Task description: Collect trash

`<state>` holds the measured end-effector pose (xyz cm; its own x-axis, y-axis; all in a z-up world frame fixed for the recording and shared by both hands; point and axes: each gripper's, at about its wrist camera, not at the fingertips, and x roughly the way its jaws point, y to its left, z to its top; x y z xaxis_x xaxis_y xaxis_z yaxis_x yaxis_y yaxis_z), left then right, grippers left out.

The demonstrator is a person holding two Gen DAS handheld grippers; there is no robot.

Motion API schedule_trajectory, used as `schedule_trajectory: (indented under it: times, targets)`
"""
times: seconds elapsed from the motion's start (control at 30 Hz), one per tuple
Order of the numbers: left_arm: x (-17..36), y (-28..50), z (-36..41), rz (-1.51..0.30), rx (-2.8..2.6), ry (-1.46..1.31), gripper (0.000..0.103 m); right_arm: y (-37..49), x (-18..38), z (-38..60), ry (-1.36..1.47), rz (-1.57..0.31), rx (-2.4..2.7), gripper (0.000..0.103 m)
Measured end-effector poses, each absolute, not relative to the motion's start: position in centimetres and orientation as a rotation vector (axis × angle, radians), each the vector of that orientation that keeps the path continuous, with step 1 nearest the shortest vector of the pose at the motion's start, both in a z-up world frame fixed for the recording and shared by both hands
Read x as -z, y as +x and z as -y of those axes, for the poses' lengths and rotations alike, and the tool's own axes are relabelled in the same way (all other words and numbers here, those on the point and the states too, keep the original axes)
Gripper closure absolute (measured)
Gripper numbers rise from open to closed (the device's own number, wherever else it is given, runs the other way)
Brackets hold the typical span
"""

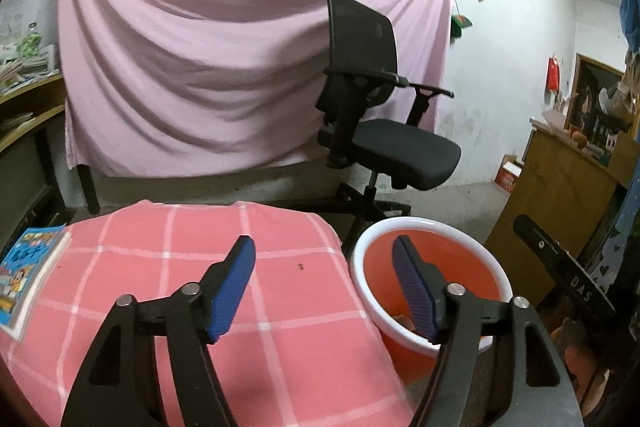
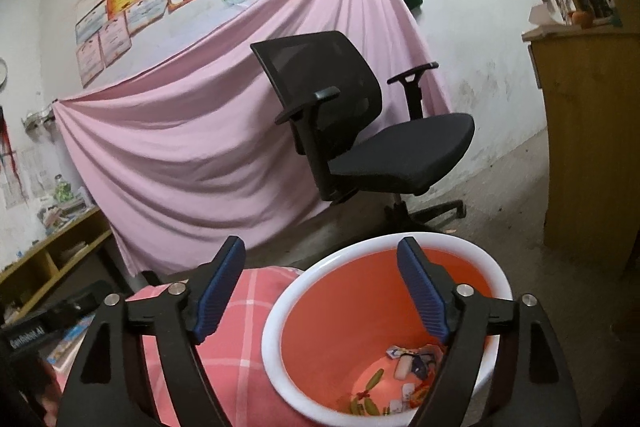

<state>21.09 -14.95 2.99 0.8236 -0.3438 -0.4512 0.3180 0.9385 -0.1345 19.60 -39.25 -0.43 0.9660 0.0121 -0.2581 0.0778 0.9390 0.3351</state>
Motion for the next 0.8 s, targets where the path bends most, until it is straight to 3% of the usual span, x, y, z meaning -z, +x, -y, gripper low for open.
schedule_trajectory:
  times: [0.1, 0.17, 0.27, 0.4, 0.47, 0.5, 0.8]
  targets:
    - [-3.2, 19.9, 13.6, -0.475, 0.345, -0.07, 0.035, 18.2, 0.4, 38.5, 0.331, -0.227, 0.031, 0.018]
    - [-3.4, 19.2, 12.7, -0.463, 0.335, -0.075, 0.025, 17.5, 0.2, 37.9, 0.321, -0.2, 0.028, 0.01]
    - [-3.7, 17.7, 11.3, -0.425, 0.312, -0.084, 0.023, 16.3, -0.2, 36.9, 0.306, -0.146, 0.015, 0.0]
    - [-3.9, 16.2, 9.8, -0.403, 0.288, -0.094, 0.02, 15.0, -0.3, 35.6, 0.276, -0.101, -0.007, 0.0]
    - [-3.9, 15.2, 8.9, -0.379, 0.266, -0.1, 0.004, 14.3, -0.1, 35.0, 0.257, -0.089, -0.013, 0.0]
    - [-3.8, 14.8, 8.6, -0.362, 0.254, -0.103, 0.003, 14.0, -0.1, 34.8, 0.251, -0.088, -0.018, 0.0]
    - [-2.0, 10.9, 5.4, -0.328, 0.211, -0.132, 0.003, 10.5, 0.7, 32.6, 0.228, -0.1, -0.048, 0.0]
